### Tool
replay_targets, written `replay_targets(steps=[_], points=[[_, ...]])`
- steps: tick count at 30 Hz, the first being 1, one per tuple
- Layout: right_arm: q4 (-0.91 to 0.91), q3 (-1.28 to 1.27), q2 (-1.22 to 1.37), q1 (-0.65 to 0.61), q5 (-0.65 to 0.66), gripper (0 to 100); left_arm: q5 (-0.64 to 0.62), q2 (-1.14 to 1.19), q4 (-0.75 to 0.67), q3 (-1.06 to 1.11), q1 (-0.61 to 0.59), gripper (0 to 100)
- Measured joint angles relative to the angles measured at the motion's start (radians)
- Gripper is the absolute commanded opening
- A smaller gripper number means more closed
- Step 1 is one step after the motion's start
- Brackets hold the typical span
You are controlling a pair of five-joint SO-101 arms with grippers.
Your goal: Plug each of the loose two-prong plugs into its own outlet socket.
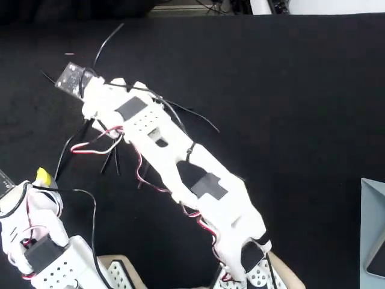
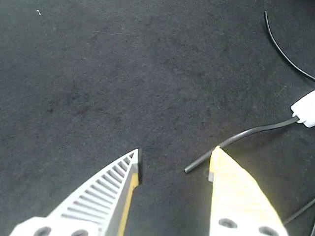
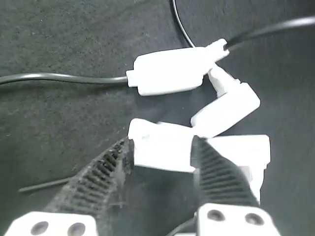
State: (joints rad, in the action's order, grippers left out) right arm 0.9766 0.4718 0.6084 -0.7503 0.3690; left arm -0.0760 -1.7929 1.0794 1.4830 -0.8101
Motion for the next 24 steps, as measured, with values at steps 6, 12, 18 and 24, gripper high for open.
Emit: replay_targets(steps=[6, 12, 18, 24], points=[[0.287, 0.176, -0.021, -0.060, -0.041, 21.6, 0.000, 0.000, 0.000, 0.000, 0.002, 23], [0.601, 0.292, -0.087, -0.068, -0.032, 21.6, 0.000, 0.000, 0.000, 0.000, 0.002, 23], [0.747, 0.261, -0.138, -0.008, 0.213, 21.6, 0.000, 0.000, 0.000, 0.000, 0.002, 23], [0.747, 0.014, -0.290, 0.080, 0.428, 21.7, 0.000, 0.000, 0.000, 0.000, 0.002, 23]])
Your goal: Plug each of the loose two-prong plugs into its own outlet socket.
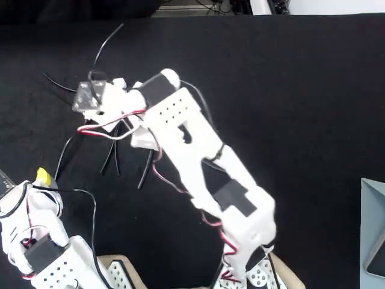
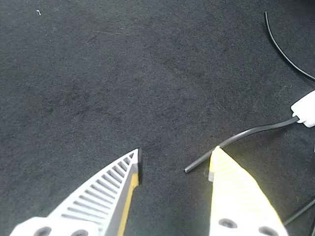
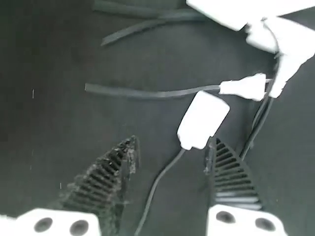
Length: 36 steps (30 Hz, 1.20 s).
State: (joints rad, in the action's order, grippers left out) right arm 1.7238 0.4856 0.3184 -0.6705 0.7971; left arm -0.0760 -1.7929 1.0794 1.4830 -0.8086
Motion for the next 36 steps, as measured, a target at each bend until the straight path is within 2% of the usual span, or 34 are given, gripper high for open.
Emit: replay_targets(steps=[5, 12, 15, 17, 21, 32, 36], points=[[-0.068, -0.281, -0.146, 0.025, 0.107, 21.9, 0.000, 0.000, 0.000, 0.000, 0.000, 23], [-0.546, -0.779, -0.183, 0.035, 0.252, 22.8, 0.000, 0.000, 0.000, 0.000, 0.000, 23], [-0.690, -0.888, -0.183, 0.021, 0.302, 29.8, 0.000, 0.000, 0.000, 0.000, 0.000, 23], [-0.736, -0.908, -0.183, 0.009, 0.322, 33.0, 0.000, 0.000, 0.000, 0.000, 0.000, 23], [-0.767, -0.896, -0.152, 0.002, 0.328, 31.7, 0.000, 0.000, 0.000, 0.000, 0.000, 23], [-0.766, -0.671, 0.103, -0.018, 0.330, 30.9, 0.000, 0.000, 0.000, 0.000, 0.000, 23], [-0.764, -0.646, 0.132, -0.028, 0.336, 17.5, 0.000, 0.000, 0.000, 0.000, 0.000, 23]])
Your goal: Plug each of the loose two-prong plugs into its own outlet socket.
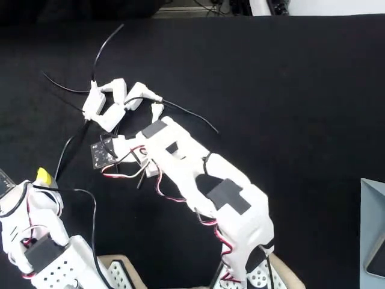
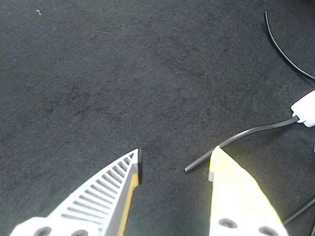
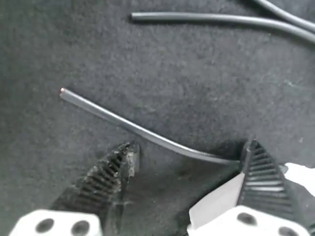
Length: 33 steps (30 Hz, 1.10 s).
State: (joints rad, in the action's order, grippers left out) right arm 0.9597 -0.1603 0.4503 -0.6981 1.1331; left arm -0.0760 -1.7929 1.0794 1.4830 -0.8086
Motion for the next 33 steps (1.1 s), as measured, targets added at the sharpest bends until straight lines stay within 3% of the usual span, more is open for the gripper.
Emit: replay_targets(steps=[5, 9, 17, 27, 33], points=[[0.000, 0.021, 0.032, -0.005, 0.002, 0.9, 0.000, 0.000, 0.000, 0.000, 0.000, 23], [-0.002, 0.040, 0.034, -0.005, -0.009, 1.1, 0.000, 0.000, 0.000, 0.000, 0.000, 23], [0.101, 0.044, -0.057, -0.052, -0.203, 1.1, 0.000, 0.000, 0.000, 0.000, 0.000, 23], [0.298, 0.121, -0.367, -0.166, -0.304, 1.1, 0.000, 0.000, 0.000, 0.000, 0.000, 23], [0.344, 0.121, -0.569, -0.166, -0.381, 1.1, 0.000, 0.000, 0.000, 0.000, 0.000, 23]])
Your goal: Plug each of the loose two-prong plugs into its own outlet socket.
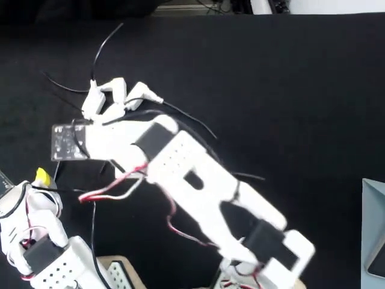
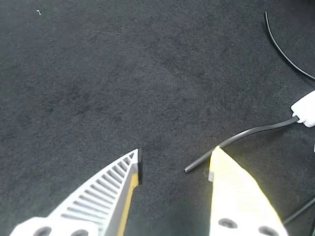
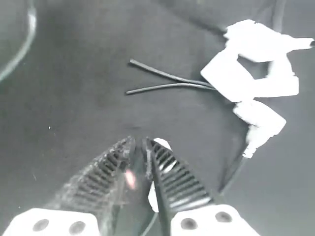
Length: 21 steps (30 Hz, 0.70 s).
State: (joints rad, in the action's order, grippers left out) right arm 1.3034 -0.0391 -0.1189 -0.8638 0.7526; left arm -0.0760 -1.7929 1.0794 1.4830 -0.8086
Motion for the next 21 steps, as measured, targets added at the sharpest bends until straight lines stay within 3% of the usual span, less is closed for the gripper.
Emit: replay_targets(steps=[7, 13, 21], points=[[0.077, 0.000, -0.230, 0.109, -0.044, 1.1, 0.000, 0.000, 0.000, 0.000, 0.000, 23], [0.256, 0.000, -0.400, 0.236, -0.086, 1.1, 0.000, 0.000, 0.000, 0.000, 0.000, 23], [0.402, -0.035, -0.470, 0.417, -0.138, 1.1, 0.000, 0.000, 0.000, 0.000, 0.000, 23]])
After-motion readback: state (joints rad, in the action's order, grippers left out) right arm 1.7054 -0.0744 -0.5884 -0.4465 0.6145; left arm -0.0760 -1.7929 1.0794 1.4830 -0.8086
